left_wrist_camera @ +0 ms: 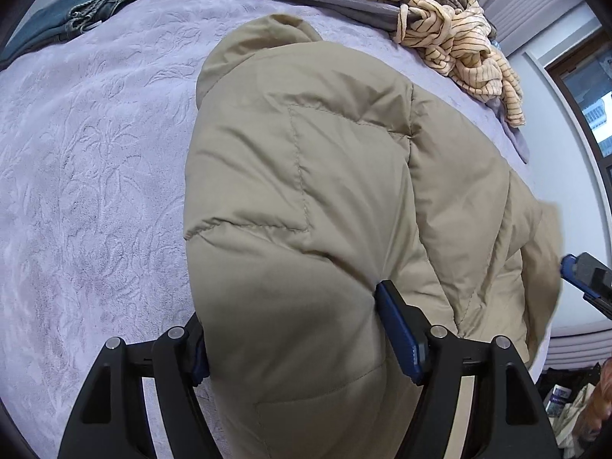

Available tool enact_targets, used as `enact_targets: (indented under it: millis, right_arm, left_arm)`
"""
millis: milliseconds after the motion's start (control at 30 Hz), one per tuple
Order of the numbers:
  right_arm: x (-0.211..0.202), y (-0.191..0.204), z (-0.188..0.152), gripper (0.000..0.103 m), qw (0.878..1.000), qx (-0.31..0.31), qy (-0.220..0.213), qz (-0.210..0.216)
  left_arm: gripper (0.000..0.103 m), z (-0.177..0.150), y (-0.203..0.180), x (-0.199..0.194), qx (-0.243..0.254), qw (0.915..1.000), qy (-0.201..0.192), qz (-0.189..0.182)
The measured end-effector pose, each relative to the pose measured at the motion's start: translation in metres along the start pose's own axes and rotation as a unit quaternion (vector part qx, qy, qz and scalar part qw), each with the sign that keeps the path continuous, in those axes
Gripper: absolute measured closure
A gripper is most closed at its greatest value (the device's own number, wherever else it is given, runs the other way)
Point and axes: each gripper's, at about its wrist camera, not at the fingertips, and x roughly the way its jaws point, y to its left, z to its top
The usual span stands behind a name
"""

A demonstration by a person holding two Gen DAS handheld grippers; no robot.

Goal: Fold large clothes

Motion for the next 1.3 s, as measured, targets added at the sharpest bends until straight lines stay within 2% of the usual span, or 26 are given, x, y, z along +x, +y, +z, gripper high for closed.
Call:
enact_targets:
  millis: [67, 133, 167, 233, 300, 333, 467, 533, 633, 900, 933, 967, 1033, 1200, 1300]
  right_arm:
    - [0.04, 0.008, 0.007, 0.081, 0.999, -0.018, 0.011, -0.036]
    - [0.059, 0.004, 0.013, 0.082, 0.997, -0.012, 0.021, -0.077]
    - [0.059, -0.012, 0.009, 0.088, 0.995, -0.003, 0.028, -0.096]
    - [0.067, -0.041, 0.005, 0.098, 0.994, 0.03, 0.043, -0.094]
    - [0.06, -0.062, -0.006, 0.099, 0.995, 0.049, 0.047, -0.076]
    - [0.056, -0.068, -0.01, 0.1, 0.995, 0.051, 0.048, -0.07]
    - [0.074, -0.079, -0.006, 0.103, 0.994, 0.055, 0.051, -0.073]
    - [0.079, -0.089, -0.008, 0.103, 0.994, 0.054, 0.052, -0.079]
    - [0.082, -0.098, -0.006, 0.103, 0.994, 0.068, 0.054, -0.072]
    - [0.067, -0.084, -0.011, 0.103, 0.994, 0.059, 0.053, -0.071]
    - [0.063, -0.082, -0.012, 0.1, 0.995, 0.057, 0.053, -0.068]
    - [0.058, -0.08, -0.013, 0.1, 0.995, 0.055, 0.052, -0.066]
    - [0.05, -0.076, -0.016, 0.1, 0.995, 0.052, 0.051, -0.063]
    - [0.029, -0.067, -0.03, 0.099, 0.996, 0.05, 0.052, -0.059]
    - [0.018, -0.057, -0.046, 0.099, 0.996, 0.036, 0.06, -0.059]
  left_arm:
    - [0.027, 0.001, -0.003, -0.002, 0.005, 0.9999, 0.002, 0.014]
    - [0.027, 0.006, -0.011, -0.01, 0.008, 0.9992, -0.005, 0.04]
    - [0.027, -0.002, 0.0, -0.024, 0.009, 0.9985, -0.019, 0.05]
    - [0.027, 0.001, -0.003, -0.051, 0.016, 0.9949, -0.077, 0.063]
    - [0.027, 0.009, -0.005, -0.067, 0.018, 0.9899, -0.12, 0.073]
    - [0.027, 0.015, -0.007, -0.066, 0.018, 0.9893, -0.124, 0.075]
    - [0.027, 0.031, -0.024, -0.023, 0.038, 0.9934, -0.063, 0.087]
    - [0.027, 0.03, -0.038, -0.01, 0.059, 0.99, -0.063, 0.111]
    - [0.026, 0.028, -0.047, -0.001, 0.077, 0.9868, -0.065, 0.127]
    - [0.024, 0.016, -0.042, -0.019, 0.063, 0.9873, -0.052, 0.137]
    - [0.019, 0.015, -0.041, -0.021, 0.061, 0.9877, -0.05, 0.135]
    - [0.008, 0.013, -0.04, -0.024, 0.058, 0.988, -0.051, 0.134]
    - [0.0, 0.006, -0.039, -0.031, 0.055, 0.9874, -0.058, 0.136]
    - [0.0, -0.007, -0.043, -0.04, 0.066, 0.983, -0.052, 0.163]
    - [0.0, -0.016, -0.04, -0.046, 0.054, 0.9822, -0.055, 0.172]
